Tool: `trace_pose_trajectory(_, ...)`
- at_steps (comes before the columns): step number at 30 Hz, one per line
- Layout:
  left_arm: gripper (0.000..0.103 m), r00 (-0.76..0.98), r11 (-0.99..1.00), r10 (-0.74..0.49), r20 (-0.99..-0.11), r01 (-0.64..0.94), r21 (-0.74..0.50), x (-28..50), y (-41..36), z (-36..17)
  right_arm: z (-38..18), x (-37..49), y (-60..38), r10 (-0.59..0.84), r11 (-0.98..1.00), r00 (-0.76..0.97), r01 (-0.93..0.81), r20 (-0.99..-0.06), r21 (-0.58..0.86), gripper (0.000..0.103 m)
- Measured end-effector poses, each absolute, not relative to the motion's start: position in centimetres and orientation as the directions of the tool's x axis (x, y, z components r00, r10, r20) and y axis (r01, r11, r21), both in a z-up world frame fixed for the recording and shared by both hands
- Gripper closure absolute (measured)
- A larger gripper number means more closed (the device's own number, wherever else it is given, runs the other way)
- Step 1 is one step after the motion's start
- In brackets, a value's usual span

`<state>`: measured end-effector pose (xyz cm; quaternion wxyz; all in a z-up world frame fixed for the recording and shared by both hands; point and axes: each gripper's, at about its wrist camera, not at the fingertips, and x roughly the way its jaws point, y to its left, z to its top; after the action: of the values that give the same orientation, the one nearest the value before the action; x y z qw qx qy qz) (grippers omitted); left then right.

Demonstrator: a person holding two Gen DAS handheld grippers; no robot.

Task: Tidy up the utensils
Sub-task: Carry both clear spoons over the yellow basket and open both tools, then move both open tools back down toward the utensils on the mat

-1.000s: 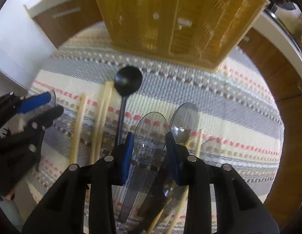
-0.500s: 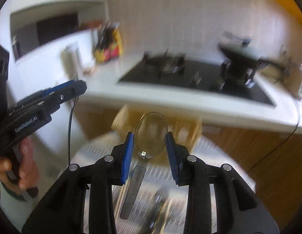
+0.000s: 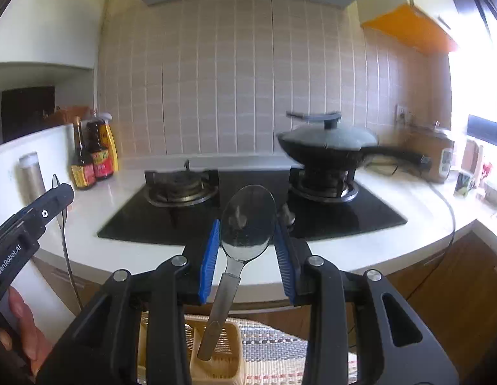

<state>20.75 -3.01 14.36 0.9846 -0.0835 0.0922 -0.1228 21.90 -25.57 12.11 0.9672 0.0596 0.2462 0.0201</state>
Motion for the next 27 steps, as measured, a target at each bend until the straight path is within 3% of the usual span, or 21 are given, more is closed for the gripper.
trace_pose_trajectory(9, 0.072, 0.948, 0.956, -0.243, -0.207, 0.198, -0.214, 21.7, -2.0, 10.0, 8.1, 21.6, -23.8, -0.008, 0.999, 0.883, 0.032, -0.468, 0.043, 0.071)
trace_pose_trajectory(13, 0.071, 0.937, 0.955, -0.259, -0.234, 0.213, -0.206, 21.1, -1.7, 9.3, 7.5, 21.0, -23.1, 0.038, 0.999, 0.869, -0.024, -0.493, 0.035, 0.071)
trace_pose_trajectory(14, 0.067, 0.932, 0.952, -0.271, -0.243, 0.222, -0.21, 21.1, -1.7, 9.2, 7.5, 20.8, -23.1, 0.043, 0.999, 0.865, -0.028, -0.5, 0.037, 0.07)
trace_pose_trajectory(17, 0.053, 0.919, 0.943, -0.298, -0.258, 0.241, -0.23, 19.9, -1.0, 9.3, 7.7, 19.4, -23.8, 0.088, 0.996, 0.851, -0.058, -0.518, 0.073, 0.039)
trace_pose_trajectory(23, 0.035, 0.891, 0.924, -0.349, -0.289, 0.276, -0.266, 15.6, 1.0, 10.8, 9.8, 14.8, -26.1, 0.044, 0.997, 0.858, -0.009, -0.511, 0.071, 0.038)
trace_pose_trajectory(27, 0.034, 0.872, 0.934, -0.342, -0.349, 0.273, -0.232, 12.3, 1.6, 11.7, 11.5, 11.1, -26.6, -0.027, 1.0, 0.886, 0.02, -0.464, -0.019, 0.012)
